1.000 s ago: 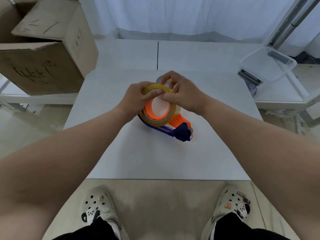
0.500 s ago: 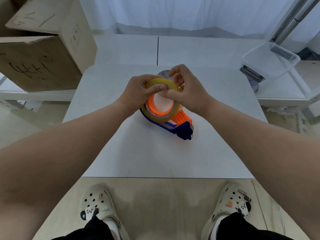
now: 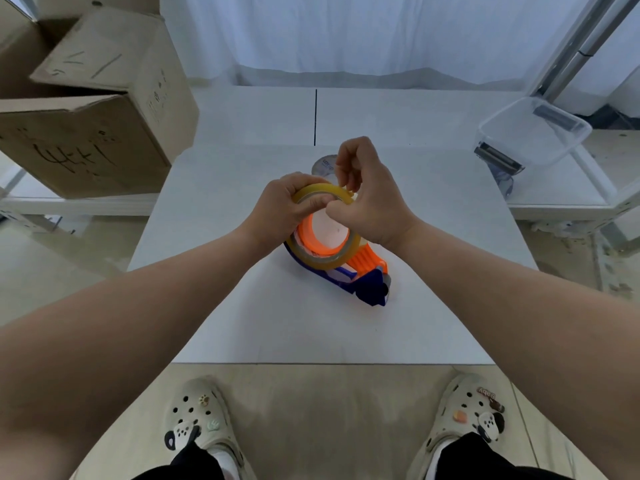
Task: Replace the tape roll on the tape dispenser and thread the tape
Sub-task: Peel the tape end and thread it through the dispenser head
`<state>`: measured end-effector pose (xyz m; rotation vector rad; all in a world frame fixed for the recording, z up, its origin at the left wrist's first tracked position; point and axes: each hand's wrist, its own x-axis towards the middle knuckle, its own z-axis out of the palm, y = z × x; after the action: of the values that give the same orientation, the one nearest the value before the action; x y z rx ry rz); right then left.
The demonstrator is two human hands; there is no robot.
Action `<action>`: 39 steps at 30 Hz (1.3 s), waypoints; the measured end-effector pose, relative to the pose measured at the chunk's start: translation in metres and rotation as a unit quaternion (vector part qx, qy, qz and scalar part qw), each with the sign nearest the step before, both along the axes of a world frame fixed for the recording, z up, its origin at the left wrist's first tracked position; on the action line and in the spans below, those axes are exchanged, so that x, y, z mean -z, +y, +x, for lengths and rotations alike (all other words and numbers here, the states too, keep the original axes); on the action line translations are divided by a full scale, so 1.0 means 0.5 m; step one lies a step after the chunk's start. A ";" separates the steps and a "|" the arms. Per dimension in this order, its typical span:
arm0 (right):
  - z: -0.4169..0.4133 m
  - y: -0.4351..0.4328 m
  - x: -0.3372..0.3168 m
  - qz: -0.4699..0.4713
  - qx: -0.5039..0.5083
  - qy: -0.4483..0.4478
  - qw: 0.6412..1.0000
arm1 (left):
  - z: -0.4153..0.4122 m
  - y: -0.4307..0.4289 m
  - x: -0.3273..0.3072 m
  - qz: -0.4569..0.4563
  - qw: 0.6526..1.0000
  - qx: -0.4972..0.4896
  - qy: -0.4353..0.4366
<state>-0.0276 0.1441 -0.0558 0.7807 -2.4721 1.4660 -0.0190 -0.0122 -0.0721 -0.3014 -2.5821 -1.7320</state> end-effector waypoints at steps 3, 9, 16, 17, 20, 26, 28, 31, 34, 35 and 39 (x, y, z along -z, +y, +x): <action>-0.001 -0.001 0.000 0.005 -0.001 0.002 1.000 | 0.001 0.001 0.000 -0.018 1.000 0.008 0.006; -0.003 0.007 0.009 0.007 0.021 -0.016 1.000 | -0.001 -0.002 -0.006 -0.016 1.000 -0.014 0.018; -0.012 0.018 0.001 0.031 0.020 -0.018 0.999 | 0.005 -0.004 -0.008 -0.033 0.999 -0.012 0.022; -0.011 0.019 -0.002 0.031 0.019 -0.014 0.999 | 0.006 -0.004 -0.008 -0.040 0.999 -0.010 0.020; -0.010 0.019 -0.005 0.061 0.013 -0.001 0.998 | 0.008 -0.006 -0.006 -0.070 0.997 -0.004 0.022; 0.007 0.037 -0.038 0.083 -0.018 -0.138 0.987 | 0.020 -0.014 -0.011 -0.169 0.983 0.008 0.065; 0.010 0.045 -0.052 0.081 -0.020 -0.175 0.981 | 0.024 -0.012 -0.018 -0.192 0.978 0.013 0.085; 0.020 0.055 -0.069 0.129 -0.018 -0.138 0.982 | 0.030 -0.014 -0.025 -0.248 0.963 0.041 0.099; 0.033 0.058 -0.080 0.192 -0.008 -0.081 0.978 | 0.041 -0.012 -0.030 -0.286 0.951 0.073 0.091; 0.037 0.058 -0.081 0.197 0.003 -0.077 0.977 | 0.044 -0.010 -0.032 -0.292 0.950 0.075 0.087; 0.045 0.055 -0.085 0.196 0.053 -0.104 0.974 | 0.047 -0.005 -0.050 -0.293 0.949 0.057 0.099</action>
<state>-0.0053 0.1718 -0.0131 0.5647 -2.9628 1.0845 0.0044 -0.0149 -0.0472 -0.6060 -2.8993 -0.8483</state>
